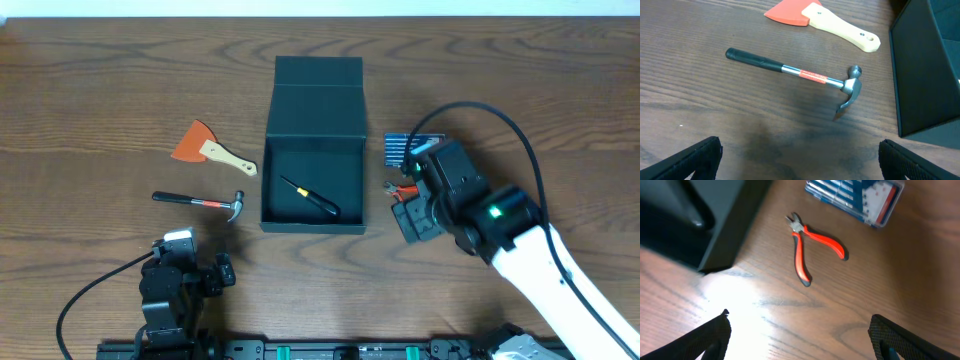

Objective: Pack container
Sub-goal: 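Grasp the red-handled pliers with the right gripper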

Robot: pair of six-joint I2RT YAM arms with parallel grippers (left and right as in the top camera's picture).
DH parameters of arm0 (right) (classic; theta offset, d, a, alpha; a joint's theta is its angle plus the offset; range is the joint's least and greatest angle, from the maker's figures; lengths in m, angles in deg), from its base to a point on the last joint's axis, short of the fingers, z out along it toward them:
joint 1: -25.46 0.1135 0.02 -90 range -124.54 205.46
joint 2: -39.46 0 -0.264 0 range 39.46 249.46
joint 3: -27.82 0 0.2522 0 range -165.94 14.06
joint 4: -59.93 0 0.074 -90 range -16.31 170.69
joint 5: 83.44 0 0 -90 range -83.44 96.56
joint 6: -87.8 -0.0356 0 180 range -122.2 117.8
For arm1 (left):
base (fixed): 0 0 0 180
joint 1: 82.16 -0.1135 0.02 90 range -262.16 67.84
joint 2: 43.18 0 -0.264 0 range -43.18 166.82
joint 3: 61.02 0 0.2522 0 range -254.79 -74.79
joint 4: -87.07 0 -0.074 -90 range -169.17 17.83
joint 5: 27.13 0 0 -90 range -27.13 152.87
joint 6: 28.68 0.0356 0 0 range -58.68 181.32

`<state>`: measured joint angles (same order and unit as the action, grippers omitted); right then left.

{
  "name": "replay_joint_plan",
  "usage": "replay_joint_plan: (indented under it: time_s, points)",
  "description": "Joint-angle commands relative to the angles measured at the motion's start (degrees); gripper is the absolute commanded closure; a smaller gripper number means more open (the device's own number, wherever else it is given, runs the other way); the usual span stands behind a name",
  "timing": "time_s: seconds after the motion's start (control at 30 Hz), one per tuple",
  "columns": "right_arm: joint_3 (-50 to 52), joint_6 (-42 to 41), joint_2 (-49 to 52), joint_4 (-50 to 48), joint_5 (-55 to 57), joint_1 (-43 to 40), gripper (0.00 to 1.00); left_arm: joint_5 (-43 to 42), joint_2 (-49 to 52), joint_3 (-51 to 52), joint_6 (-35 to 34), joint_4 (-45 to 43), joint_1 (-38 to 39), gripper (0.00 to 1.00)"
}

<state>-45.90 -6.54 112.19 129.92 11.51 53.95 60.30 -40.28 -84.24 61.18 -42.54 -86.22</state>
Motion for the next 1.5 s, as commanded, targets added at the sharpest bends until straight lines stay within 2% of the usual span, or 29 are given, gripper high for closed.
replay_joint_plan:
  time_s: [0.0,0.17,0.37,0.83,0.97,1.07,1.27,1.47]
  points:
    - [0.13,-0.26,4.92,-0.83,-5.38,-3.34,0.1,0.7,0.07,0.59,0.35,0.17,0.17,0.01]
    - [0.11,1.46,12.35,-2.67,-8.66,-6.1,0.1,0.7,0.07,0.59,0.35,0.17,0.17,0.02]
    - [0.09,2.27,19.65,-4.85,-8.63,-6.12,0.18,0.68,0.07,0.59,0.35,0.17,0.17,0.01]
    - [0.09,3.76,30.05,-9.46,-7.34,-5.92,0.28,0.7,0.07,0.59,0.35,0.17,0.17,0.01]
    - [0.09,3.78,31.65,-9.84,-6.64,-5.92,0.34,0.7,0.07,0.59,0.35,0.15,0.17,0.01]
    - [0.09,3.78,32.24,-10.23,-6.49,-5.9,0.45,0.7,0.07,0.59,0.35,0.17,0.17,0.02]
    - [0.09,3.78,32.3,-10.62,-6.47,-5.9,0.76,0.7,0.07,0.59,0.35,0.17,0.17,0.01]
    - [0.04,3.76,32.28,-10.67,-6.49,-5.9,0.86,0.7,0.07,0.59,0.35,0.17,0.17,0.01]
